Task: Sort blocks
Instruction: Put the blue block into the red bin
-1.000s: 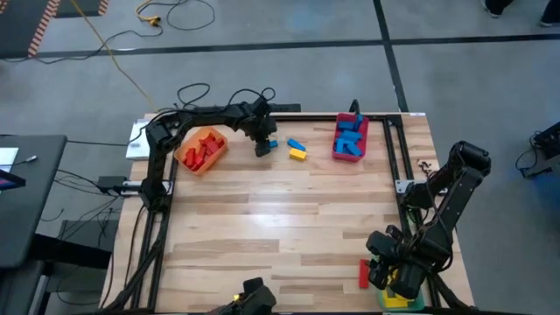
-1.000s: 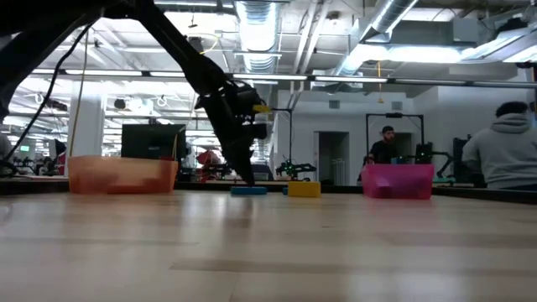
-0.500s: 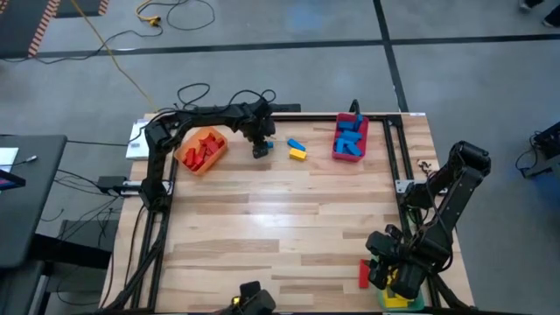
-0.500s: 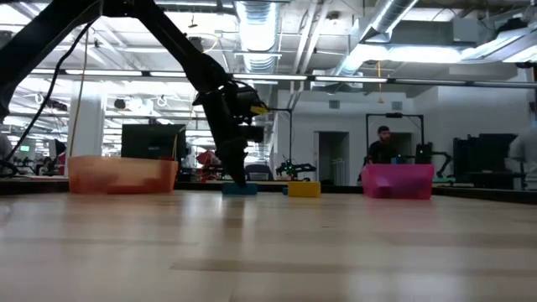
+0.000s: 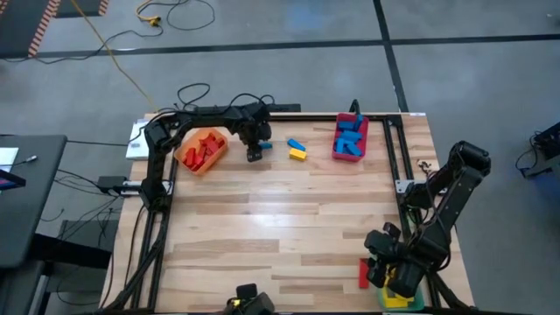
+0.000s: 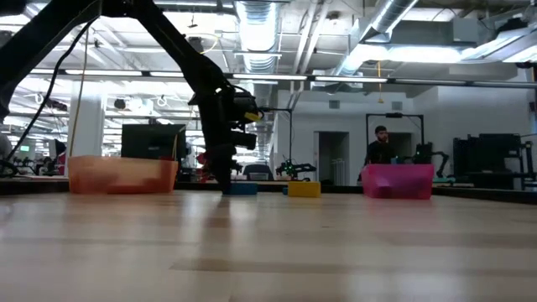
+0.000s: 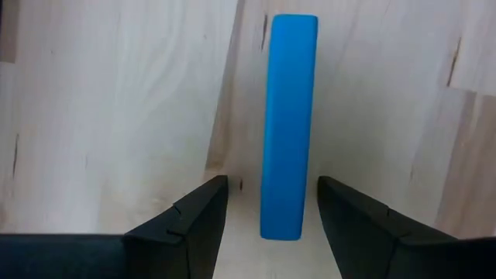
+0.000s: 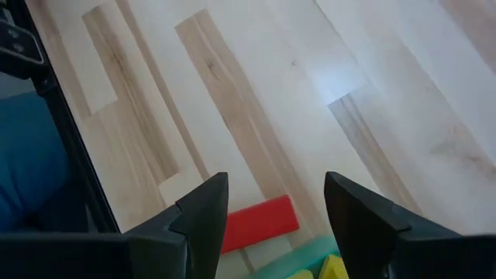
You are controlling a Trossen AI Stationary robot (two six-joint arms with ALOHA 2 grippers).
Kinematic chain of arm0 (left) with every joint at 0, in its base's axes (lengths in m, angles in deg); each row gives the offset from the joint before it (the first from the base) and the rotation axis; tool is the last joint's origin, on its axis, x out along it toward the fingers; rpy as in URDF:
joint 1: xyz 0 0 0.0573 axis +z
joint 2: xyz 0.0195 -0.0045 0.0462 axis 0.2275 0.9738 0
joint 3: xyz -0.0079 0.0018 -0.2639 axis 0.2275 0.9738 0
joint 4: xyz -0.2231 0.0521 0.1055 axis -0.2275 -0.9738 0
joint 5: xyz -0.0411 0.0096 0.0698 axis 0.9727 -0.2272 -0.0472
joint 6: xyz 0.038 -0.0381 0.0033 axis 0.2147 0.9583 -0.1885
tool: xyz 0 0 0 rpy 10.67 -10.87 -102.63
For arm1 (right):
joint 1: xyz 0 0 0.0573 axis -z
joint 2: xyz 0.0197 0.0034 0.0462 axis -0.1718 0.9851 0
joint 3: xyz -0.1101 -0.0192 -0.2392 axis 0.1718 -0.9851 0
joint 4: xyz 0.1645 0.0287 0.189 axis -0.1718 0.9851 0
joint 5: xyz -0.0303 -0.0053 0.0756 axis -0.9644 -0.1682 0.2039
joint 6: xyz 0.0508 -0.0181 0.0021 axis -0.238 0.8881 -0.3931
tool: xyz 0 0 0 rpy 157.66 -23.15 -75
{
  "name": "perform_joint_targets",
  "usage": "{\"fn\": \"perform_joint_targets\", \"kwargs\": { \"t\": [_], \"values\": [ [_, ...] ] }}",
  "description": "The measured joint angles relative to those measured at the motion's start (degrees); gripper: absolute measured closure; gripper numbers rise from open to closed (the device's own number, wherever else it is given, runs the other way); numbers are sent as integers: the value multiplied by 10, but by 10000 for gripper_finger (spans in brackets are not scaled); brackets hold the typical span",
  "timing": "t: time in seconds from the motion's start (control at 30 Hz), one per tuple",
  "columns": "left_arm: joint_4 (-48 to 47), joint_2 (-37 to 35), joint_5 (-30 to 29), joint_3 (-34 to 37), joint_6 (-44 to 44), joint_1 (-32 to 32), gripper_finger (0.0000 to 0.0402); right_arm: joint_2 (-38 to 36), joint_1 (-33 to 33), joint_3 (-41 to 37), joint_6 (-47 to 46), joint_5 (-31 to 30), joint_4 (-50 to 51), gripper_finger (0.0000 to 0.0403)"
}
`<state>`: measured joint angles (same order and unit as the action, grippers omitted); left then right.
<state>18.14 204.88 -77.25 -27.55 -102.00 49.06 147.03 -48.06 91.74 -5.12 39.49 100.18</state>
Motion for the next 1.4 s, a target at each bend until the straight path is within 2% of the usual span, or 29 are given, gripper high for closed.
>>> {"fn": "perform_joint_targets", "kwargs": {
  "t": [0.13,0.23,0.5,0.67,0.83,1.03,1.2,1.4],
  "values": [
    [9,0,0,0,-8,-6,207,0,4,0,1,-1,-4,175],
    [16,1,1,0,-9,-7,227,0,4,0,3,-4,-4,175],
    [43,2,4,0,-10,-10,348,0,38,0,81,-26,2,175],
    [17,-9,4,0,-2,-24,351,0,104,0,206,-100,10,175],
    [-9,-60,15,0,8,-65,351,0,199,0,345,-168,-19,175],
    [3,-155,60,0,-1,-147,351,0,308,0,551,-184,-154,178],
    [29,-211,74,0,-9,-217,351,0,364,0,710,-184,-286,192],
    [33,-236,70,0,-11,-276,351,0,402,0,818,-184,-384,201]
  ]
}}
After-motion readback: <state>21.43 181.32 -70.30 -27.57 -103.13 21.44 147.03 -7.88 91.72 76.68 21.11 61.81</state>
